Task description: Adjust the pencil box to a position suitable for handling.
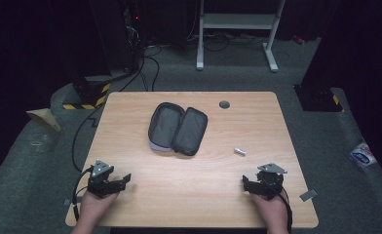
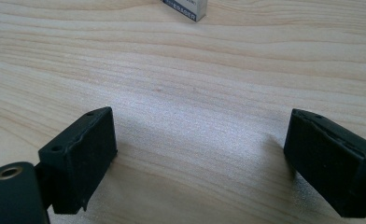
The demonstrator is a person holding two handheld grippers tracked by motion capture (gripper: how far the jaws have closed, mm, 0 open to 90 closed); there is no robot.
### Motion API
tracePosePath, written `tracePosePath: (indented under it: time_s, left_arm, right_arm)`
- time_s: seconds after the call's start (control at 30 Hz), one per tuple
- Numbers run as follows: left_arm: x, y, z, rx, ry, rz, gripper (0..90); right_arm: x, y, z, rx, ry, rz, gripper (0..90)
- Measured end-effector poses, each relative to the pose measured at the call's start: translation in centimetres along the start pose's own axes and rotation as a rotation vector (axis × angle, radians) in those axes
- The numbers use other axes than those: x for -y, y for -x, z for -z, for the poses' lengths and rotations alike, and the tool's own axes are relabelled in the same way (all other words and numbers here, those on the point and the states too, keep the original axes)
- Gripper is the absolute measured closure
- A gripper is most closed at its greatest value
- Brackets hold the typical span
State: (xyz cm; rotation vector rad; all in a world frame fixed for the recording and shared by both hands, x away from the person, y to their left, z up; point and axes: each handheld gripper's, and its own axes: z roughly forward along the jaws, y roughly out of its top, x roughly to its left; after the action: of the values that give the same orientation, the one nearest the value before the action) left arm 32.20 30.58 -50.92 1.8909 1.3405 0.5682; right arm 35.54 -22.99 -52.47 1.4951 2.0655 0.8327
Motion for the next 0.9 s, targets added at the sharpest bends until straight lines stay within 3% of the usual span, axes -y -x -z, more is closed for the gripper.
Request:
tracePosePath:
  time_s: [0.43, 0.9]
  left_arm:
    - [-1.5, 0.8, -0.1, -0.008, 0.028, -0.012, 22.8]
    - [-4.6, 2.7, -1.7, -0.004, 0.052, -0.04, 26.4]
  right_arm:
    - [0.0, 0.0, 0.0, 0.0, 0.001, 0.0, 8.8]
    - [0.0, 0.0, 0.0, 0.0, 0.0, 0.0, 8.9]
